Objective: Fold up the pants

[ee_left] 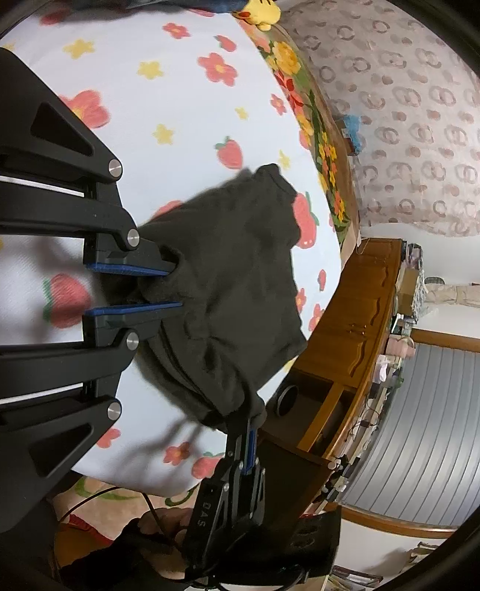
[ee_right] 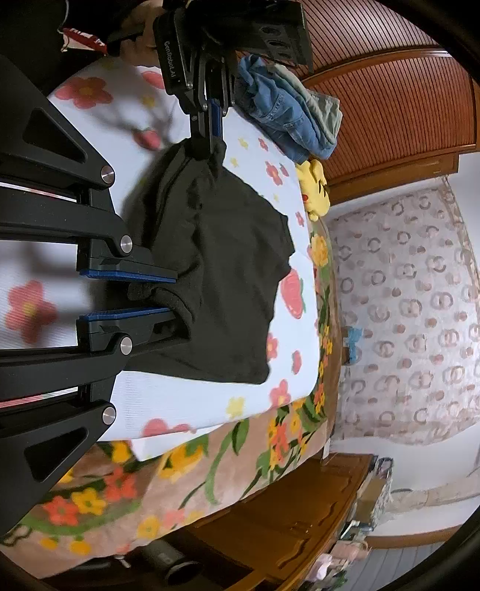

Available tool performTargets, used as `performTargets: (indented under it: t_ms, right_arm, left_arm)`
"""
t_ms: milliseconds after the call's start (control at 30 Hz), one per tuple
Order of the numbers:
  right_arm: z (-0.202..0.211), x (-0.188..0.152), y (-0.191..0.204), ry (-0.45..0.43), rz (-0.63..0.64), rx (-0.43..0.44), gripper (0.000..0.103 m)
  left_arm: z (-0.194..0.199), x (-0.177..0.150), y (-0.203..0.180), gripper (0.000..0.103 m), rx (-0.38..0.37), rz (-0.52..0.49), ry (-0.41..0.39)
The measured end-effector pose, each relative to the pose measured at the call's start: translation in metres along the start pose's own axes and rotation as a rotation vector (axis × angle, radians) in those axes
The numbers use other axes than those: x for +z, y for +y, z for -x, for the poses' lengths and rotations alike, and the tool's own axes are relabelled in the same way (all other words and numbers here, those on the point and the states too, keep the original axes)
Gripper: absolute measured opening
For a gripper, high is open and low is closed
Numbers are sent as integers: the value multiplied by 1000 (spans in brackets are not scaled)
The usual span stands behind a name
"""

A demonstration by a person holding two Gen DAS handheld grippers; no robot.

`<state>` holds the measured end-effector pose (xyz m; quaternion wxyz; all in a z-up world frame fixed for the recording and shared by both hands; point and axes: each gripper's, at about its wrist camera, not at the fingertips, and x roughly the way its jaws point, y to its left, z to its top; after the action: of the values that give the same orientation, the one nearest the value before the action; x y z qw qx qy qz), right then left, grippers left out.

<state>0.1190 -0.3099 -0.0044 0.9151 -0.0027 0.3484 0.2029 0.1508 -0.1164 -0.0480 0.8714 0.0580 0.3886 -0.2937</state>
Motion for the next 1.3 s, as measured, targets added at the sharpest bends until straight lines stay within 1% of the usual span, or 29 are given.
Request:
performTargets:
  t_ms: [100,300,467,667,867,1067,1133,1167,1233,1267,1300]
  right_arm:
    - [-6,12,-3,-3,19,11,13]
    - [-19,34,-9,-14,58,7,13]
    - [-30,37,-16,-25,54,7,13]
    - [-45,39,-17,-24,56,8,13]
    - [-53,45,-20,-21,55,2,13]
    - [-65,47,-20,16,52,-4,14]
    - [-66,49,-20,20,51,-10,22]
    - [-63,51,-21,17,50,-16,22]
    - [-60,53,-21,8,43,-14,23]
    - [-58,53,-22,3,38,-15,27]
    - [-56,54,-23,1,34,-25,29]
  left_arm:
    - [-2,13,4,14,2,-9,-8]
    - [-14,36,18,14,17,-15,-14]
    - [-23,49,36,14,24,4,-15]
    - [-32,63,47,14,32,4,-21]
    - [-44,73,56,14,42,10,-27]
    - [-58,68,64,14,55,28,8]
    - [-58,67,65,18,54,38,12]
    - [-58,66,67,18,50,45,14]
    - [-57,66,69,28,46,54,18]
    - [-55,65,70,30,58,54,15]
    - [-53,65,71,36,65,53,11]
